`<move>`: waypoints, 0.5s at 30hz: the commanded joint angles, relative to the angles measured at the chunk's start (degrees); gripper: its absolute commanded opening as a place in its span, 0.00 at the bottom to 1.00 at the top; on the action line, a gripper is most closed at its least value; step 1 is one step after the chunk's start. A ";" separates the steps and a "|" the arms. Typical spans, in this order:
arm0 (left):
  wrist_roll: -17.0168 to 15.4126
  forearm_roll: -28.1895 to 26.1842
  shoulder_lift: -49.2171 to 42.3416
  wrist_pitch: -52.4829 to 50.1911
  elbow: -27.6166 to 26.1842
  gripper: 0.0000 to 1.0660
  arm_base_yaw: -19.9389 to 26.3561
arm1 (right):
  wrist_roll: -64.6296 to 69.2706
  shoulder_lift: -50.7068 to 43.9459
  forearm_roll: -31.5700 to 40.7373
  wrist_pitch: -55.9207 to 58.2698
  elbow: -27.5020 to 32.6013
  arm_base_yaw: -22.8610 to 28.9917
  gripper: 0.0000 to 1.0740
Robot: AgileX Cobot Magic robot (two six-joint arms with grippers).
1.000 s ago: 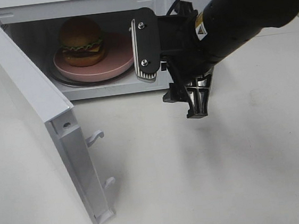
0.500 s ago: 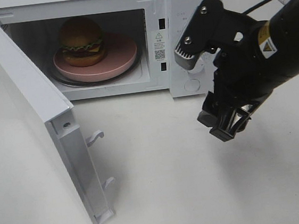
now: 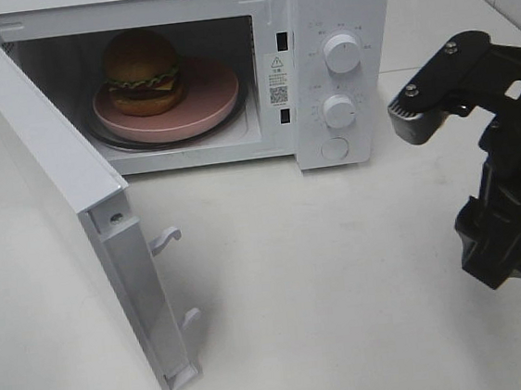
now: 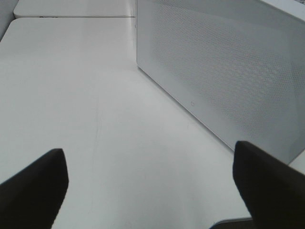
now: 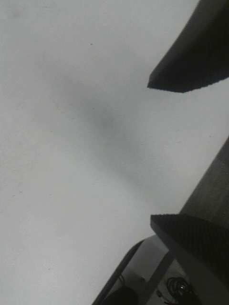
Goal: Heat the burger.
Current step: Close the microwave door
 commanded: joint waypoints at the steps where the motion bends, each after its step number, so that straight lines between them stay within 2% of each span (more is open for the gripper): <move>1: 0.17 -0.34 -0.92 -0.80 0.06 0.81 -0.23 | 1.32 -1.38 0.11 3.61 0.29 0.06 0.66; 12: 0.17 -0.34 -0.92 -0.80 0.06 0.81 -0.23 | 3.09 -10.83 1.66 6.82 1.15 -0.29 0.66; 13: 0.17 -0.34 -0.92 -0.80 0.06 0.81 -0.23 | 3.15 -11.80 1.78 7.05 1.43 -1.15 0.66; 14: 0.17 -0.34 -0.92 -0.80 0.06 0.81 -0.23 | 3.21 -13.52 2.58 7.51 1.83 -4.30 0.66; 15: 0.17 -0.34 -0.92 -0.80 0.06 0.81 -0.23 | 3.21 -13.52 2.58 7.51 1.83 -4.30 0.66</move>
